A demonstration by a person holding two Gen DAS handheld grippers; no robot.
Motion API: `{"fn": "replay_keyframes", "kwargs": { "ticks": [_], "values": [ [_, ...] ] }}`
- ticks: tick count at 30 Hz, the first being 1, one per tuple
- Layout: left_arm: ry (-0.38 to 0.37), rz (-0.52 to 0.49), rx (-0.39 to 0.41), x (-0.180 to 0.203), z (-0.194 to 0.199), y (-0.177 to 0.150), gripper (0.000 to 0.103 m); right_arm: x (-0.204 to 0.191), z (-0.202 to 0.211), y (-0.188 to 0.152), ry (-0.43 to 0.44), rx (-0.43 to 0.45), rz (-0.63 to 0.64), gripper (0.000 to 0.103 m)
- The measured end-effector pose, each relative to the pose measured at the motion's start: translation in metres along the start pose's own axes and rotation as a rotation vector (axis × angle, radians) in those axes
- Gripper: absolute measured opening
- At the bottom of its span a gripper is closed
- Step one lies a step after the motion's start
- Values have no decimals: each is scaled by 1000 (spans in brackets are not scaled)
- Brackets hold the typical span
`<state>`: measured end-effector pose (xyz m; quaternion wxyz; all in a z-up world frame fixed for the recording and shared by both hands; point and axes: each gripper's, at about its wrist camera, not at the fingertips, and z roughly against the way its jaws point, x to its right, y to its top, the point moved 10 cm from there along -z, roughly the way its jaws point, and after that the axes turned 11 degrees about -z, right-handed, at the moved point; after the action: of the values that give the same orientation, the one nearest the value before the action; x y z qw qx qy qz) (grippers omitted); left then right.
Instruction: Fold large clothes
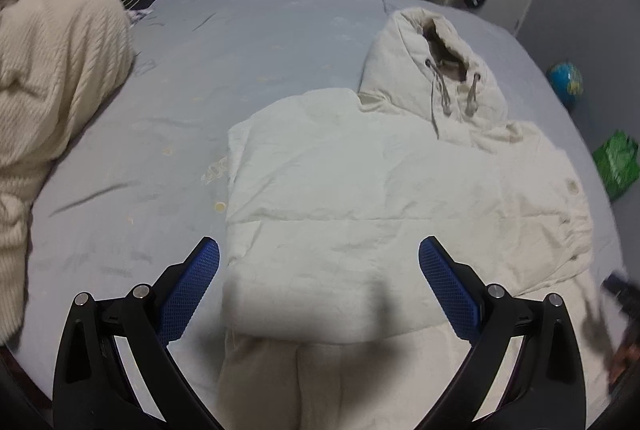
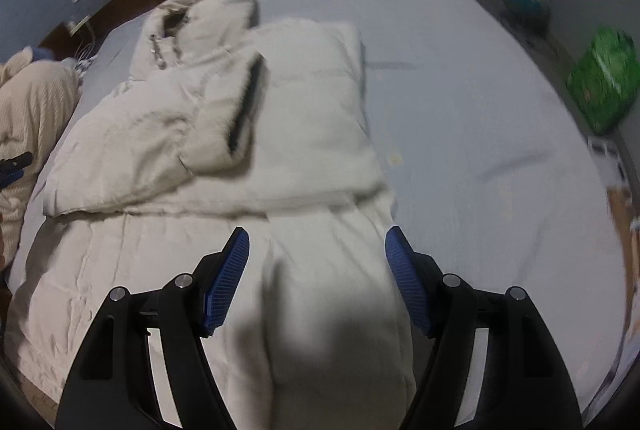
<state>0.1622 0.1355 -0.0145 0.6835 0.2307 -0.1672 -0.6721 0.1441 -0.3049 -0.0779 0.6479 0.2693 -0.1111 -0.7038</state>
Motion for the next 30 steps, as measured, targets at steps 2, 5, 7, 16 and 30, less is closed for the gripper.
{"fn": "replay_keyframes", "kwargs": {
  "ticks": [2, 5, 7, 16, 30],
  "values": [
    [18, -32, -24, -2, -9, -3, 96, -13, -4, 18, -8, 12, 34, 67],
    [30, -46, -95, -8, -29, -14, 96, -25, -25, 43, -32, -16, 68, 67],
    [33, -31, -157, -17, -46, -29, 96, -24, -46, 51, -54, -67, 64, 67],
    [-145, 231, -253, -45, -89, -87, 97, -2, -97, 29, -54, -157, 41, 67],
    [-35, 56, -116, -61, -42, -55, 94, -1, -62, 77, 11, -46, 59, 68]
  ]
}}
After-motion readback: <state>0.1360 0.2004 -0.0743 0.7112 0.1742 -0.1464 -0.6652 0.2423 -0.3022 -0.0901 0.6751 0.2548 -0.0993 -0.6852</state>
